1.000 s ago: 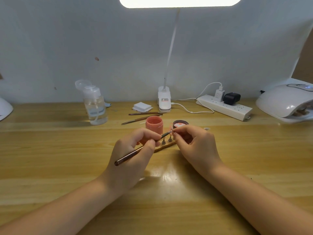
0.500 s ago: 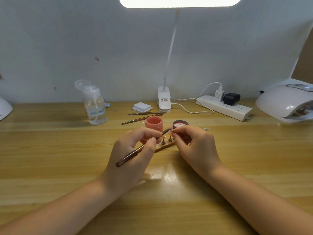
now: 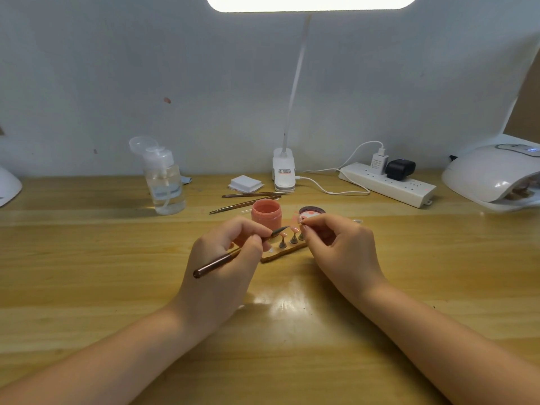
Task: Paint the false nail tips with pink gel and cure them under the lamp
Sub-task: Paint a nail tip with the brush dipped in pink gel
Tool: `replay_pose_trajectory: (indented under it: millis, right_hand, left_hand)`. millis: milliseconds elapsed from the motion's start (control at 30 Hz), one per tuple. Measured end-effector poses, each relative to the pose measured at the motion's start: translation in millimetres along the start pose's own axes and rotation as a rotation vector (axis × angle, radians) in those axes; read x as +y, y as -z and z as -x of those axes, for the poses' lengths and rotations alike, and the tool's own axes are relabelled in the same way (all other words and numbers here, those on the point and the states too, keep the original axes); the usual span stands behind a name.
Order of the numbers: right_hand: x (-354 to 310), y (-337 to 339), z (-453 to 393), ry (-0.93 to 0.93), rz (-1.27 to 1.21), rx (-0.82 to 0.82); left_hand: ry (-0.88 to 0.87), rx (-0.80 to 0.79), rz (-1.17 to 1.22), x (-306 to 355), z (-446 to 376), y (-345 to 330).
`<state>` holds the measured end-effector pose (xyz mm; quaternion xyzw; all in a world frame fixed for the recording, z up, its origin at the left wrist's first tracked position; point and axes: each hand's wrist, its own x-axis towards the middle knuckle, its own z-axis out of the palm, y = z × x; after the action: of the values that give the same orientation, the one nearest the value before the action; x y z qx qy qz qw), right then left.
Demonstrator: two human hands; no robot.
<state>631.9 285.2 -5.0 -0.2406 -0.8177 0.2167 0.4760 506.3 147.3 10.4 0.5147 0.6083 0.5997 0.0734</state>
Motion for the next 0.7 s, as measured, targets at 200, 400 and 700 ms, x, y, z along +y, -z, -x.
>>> replay_pose_trajectory:
  millis: [200,400,700]
  right_hand:
    - [-0.6,0.2,0.7,0.003,-0.02,-0.029]
    - [0.2,-0.6,0.2,-0.011,-0.025,-0.028]
    - [-0.8,0.6,0.4,-0.025,-0.032,-0.007]
  left_hand:
    - [0.004,-0.062,0.066,-1.2,-0.8,-2.9]
    - [-0.04,-0.034,0.076,0.1,-0.2,-0.1]
    - [-0.046,-0.069,0.014,0.4,2.0,-0.5]
